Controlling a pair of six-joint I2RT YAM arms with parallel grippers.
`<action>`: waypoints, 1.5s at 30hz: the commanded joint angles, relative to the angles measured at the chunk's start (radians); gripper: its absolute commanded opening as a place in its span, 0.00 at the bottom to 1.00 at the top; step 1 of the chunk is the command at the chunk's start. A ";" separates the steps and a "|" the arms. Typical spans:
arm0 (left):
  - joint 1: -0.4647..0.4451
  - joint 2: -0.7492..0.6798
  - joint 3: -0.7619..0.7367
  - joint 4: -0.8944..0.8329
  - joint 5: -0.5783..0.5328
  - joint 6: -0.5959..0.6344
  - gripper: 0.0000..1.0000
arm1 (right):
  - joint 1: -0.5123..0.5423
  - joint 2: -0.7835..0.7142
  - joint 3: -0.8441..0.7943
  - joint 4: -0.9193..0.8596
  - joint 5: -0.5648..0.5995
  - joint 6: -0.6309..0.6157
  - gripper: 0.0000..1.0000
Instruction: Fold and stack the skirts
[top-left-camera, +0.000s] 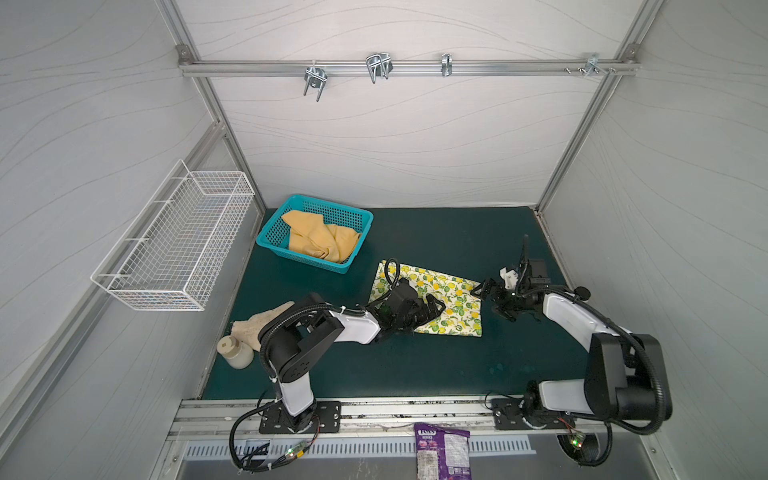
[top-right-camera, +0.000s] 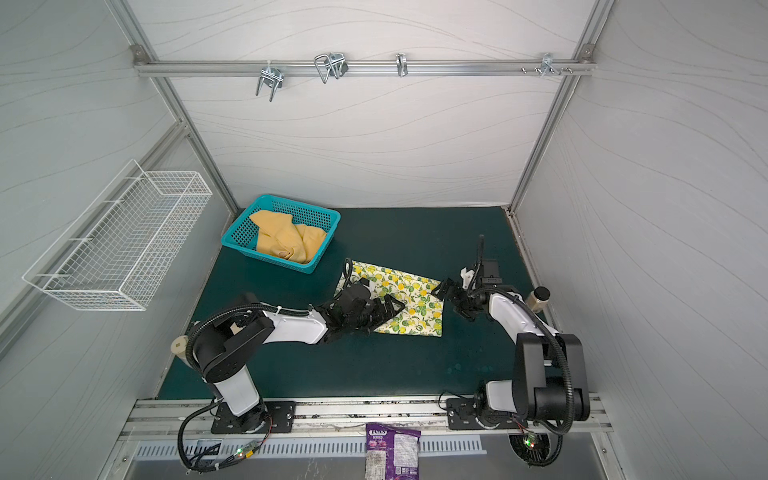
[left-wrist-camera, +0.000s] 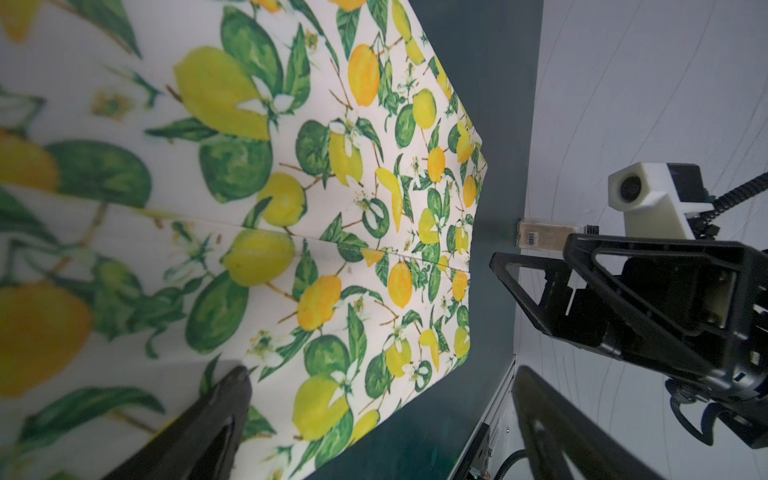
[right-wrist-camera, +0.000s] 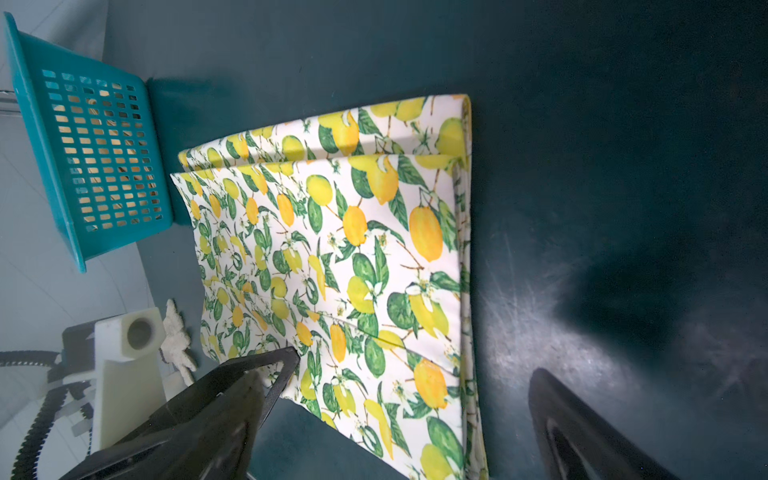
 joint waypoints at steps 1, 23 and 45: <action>-0.001 0.034 -0.015 0.027 -0.006 -0.024 0.99 | 0.002 0.029 -0.020 0.033 -0.030 -0.016 0.99; 0.236 -0.133 0.012 -0.260 0.043 0.159 0.99 | 0.080 0.143 -0.037 0.118 0.015 0.013 0.93; 0.319 -0.025 0.100 -0.394 0.076 0.269 0.99 | 0.140 0.185 -0.041 0.118 0.049 0.039 0.85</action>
